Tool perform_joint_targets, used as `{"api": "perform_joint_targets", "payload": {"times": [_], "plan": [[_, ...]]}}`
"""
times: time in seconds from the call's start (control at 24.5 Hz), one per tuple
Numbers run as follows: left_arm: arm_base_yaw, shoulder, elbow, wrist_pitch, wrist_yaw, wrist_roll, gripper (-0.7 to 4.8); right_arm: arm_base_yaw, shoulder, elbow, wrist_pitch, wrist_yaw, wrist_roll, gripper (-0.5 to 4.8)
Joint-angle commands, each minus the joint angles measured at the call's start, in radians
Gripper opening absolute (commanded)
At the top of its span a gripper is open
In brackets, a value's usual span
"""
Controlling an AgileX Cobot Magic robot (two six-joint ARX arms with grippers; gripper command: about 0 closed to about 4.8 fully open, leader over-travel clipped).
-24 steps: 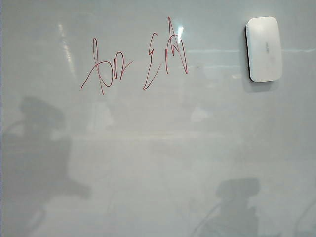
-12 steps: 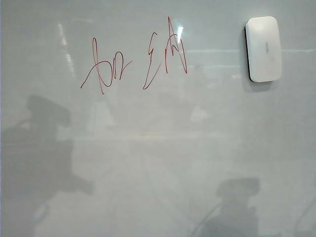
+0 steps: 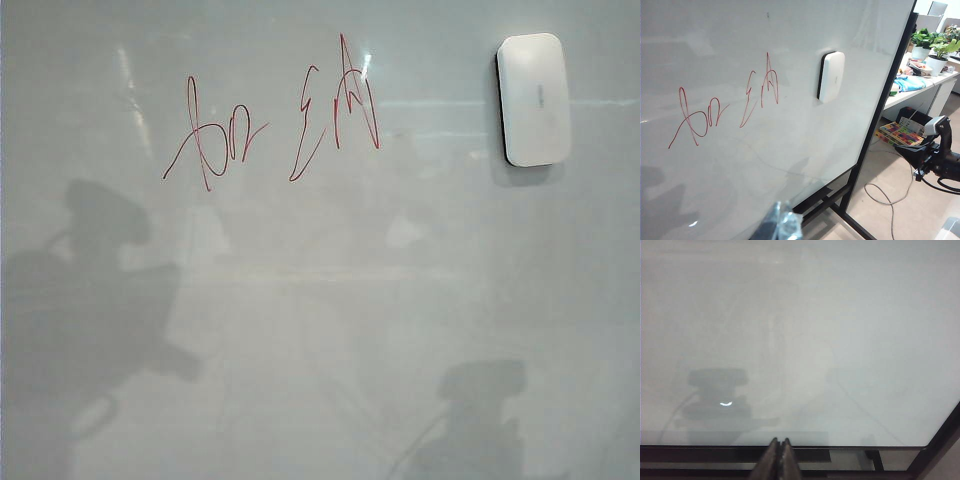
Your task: Grab the whiteboard eraser that is attached to the surface of the whiteboard and use it to clean the writing on the whiteboard.
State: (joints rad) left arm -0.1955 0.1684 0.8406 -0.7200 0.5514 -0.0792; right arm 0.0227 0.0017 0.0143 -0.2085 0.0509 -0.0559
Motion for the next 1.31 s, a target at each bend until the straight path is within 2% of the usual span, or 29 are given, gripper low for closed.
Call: {"api": "perform_joint_targets", "payload": {"times": [0.04, 0.2, 0.33, 0.49, 0.57, 0.65, 0.69, 0.74, 0.78, 0.82, 0.86, 0.9, 1.02, 1.14, 1.23, 1.31], "plan": [[0.000, 0.000, 0.003, 0.010, -0.053, 0.002, -0.05, 0.003, -0.001, 0.005, 0.009, -0.019, 0.103, -0.01], [0.000, 0.000, 0.003, 0.010, -0.127, 0.001, -0.05, 0.003, -0.001, 0.005, 0.015, -0.166, 0.160, -0.01], [0.000, 0.000, 0.003, 0.010, -0.132, 0.000, -0.05, 0.003, -0.001, 0.035, 0.099, -0.166, 0.221, -0.01], [0.000, 0.000, 0.003, 0.010, -0.129, 0.000, -0.05, 0.002, 0.014, 0.260, 0.220, -0.154, 0.295, -0.03], [0.000, 0.000, 0.003, 0.010, -0.128, 0.000, -0.05, 0.001, 0.060, 0.428, 0.225, -0.158, 0.228, -0.02], [0.000, 0.000, 0.003, 0.010, -0.128, 0.000, -0.05, 0.000, 0.150, 0.626, 0.244, -0.148, -0.011, -0.02], [0.000, 0.000, 0.003, 0.010, -0.129, 0.000, -0.05, 0.000, 0.219, 0.744, 0.234, -0.101, -0.166, -0.02], [0.000, 0.000, 0.003, 0.010, -0.128, 0.000, -0.05, 0.000, 0.275, 0.826, 0.232, -0.040, -0.238, -0.02], [0.000, 0.000, 0.003, 0.011, -0.129, 0.000, -0.05, 0.000, 0.326, 0.890, 0.233, 0.007, -0.274, -0.01], [0.000, 0.000, 0.003, 0.011, -0.129, 0.000, -0.05, 0.000, 0.445, 1.023, 0.243, 0.100, -0.293, -0.01], [0.000, 0.000, 0.003, 0.011, -0.129, 0.000, -0.05, 0.000, 0.559, 1.127, 0.274, 0.163, -0.235, -0.01], [0.000, 0.000, 0.003, 0.010, -0.129, 0.000, -0.05, 0.000, 0.612, 1.162, 0.312, 0.169, -0.200, -0.02], [0.000, 0.000, 0.000, -0.008, -0.129, 0.001, -0.05, 0.000, 0.787, 1.149, 0.607, 0.101, -0.142, -0.02], [0.000, 0.000, -0.002, -0.028, -0.129, 0.001, -0.05, -0.015, 0.917, 1.118, 0.638, 0.034, 0.039, -0.01], [0.000, 0.000, -0.002, -0.046, -0.129, 0.001, -0.05, -0.043, 1.008, 1.059, 0.704, -0.029, 0.056, -0.02], [0.000, 0.000, -0.002, -0.082, -0.131, 0.001, -0.05, -0.021, 1.061, 0.952, 0.782, -0.070, 0.055, -0.01]]}}
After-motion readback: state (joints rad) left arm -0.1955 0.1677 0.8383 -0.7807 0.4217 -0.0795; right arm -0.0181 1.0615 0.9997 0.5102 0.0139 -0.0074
